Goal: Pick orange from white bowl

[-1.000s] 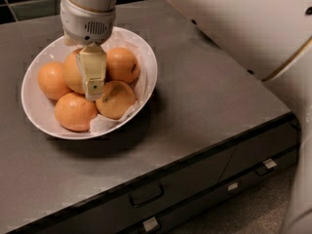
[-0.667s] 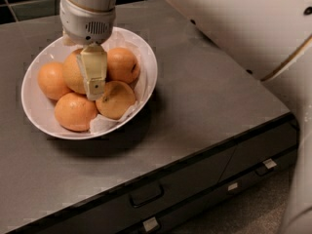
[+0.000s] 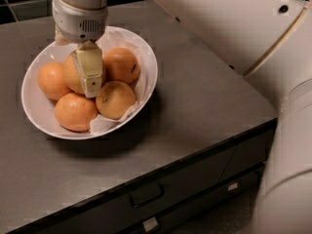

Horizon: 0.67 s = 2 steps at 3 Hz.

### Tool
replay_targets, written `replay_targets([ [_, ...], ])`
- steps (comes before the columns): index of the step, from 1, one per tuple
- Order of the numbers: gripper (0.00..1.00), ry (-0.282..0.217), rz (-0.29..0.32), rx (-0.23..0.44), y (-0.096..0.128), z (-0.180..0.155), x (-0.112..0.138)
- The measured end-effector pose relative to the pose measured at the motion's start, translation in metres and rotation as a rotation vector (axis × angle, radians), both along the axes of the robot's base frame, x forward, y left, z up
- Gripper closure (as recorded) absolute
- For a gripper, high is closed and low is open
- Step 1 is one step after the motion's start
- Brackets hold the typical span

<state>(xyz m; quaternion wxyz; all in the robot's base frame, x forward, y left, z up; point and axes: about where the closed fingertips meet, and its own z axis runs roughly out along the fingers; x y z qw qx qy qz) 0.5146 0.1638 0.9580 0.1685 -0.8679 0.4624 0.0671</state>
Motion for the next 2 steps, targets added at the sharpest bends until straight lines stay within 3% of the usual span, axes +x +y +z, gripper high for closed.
replay_targets([
  [2, 0.12, -0.002, 0.019, -0.012, 0.0022, -0.0034, 0.0046],
])
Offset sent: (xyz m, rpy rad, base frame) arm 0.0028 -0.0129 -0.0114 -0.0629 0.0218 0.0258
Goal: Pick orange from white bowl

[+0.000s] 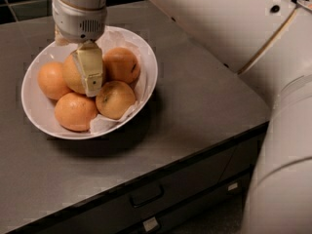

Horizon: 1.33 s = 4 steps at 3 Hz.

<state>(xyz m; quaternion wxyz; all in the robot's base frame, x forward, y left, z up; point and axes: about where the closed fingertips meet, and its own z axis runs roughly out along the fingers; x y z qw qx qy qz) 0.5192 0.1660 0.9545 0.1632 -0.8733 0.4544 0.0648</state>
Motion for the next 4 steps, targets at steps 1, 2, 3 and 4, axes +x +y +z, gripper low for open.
replay_targets([
  [1, 0.11, 0.003, -0.005, -0.011, -0.006, -0.0026, -0.0007],
  [2, 0.24, 0.005, -0.004, -0.015, -0.0071, -0.0036, -0.0007],
  [3, 0.18, 0.01, -0.002, -0.024, -0.0091, -0.0064, -0.0003],
  [4, 0.2, 0.015, 0.003, -0.028, -0.008, -0.009, 0.0011],
])
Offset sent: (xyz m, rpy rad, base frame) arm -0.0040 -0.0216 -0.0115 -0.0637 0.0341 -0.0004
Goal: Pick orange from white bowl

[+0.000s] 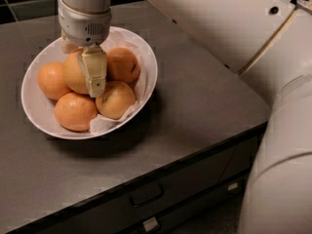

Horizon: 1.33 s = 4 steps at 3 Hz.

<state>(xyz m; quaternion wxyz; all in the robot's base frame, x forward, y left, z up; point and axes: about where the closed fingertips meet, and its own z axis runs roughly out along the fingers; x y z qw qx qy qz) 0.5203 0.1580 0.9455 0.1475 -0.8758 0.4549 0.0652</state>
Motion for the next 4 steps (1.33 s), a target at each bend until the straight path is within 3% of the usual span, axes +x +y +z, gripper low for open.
replay_targets([
  [1, 0.2, 0.003, 0.003, -0.002, 0.0009, -0.0018, 0.001],
  [2, 0.38, 0.005, 0.006, -0.001, 0.0015, -0.0023, 0.0007],
  [4, 0.84, -0.006, 0.012, 0.026, 0.0053, 0.0002, 0.001],
])
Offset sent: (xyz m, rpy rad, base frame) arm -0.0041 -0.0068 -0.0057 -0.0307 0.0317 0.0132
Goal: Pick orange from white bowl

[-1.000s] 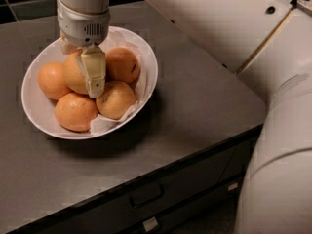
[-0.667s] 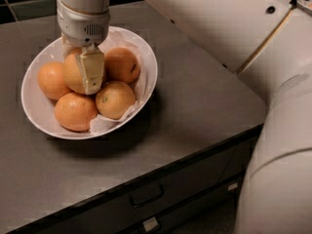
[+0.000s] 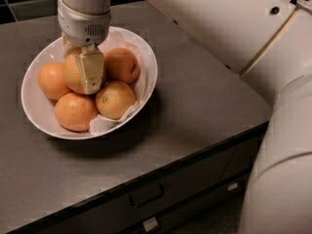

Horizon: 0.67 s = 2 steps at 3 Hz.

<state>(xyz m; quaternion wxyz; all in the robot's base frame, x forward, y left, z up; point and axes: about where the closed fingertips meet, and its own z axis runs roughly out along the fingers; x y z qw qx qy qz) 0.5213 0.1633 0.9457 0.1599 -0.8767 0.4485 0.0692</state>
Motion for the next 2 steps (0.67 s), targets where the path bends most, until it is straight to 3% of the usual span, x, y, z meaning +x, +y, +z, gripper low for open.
replay_targets([
  [1, 1.0, -0.07, 0.025, 0.073, 0.0, 0.025, -0.013],
  [2, 1.0, -0.205, -0.013, 0.163, -0.004, 0.065, -0.031],
])
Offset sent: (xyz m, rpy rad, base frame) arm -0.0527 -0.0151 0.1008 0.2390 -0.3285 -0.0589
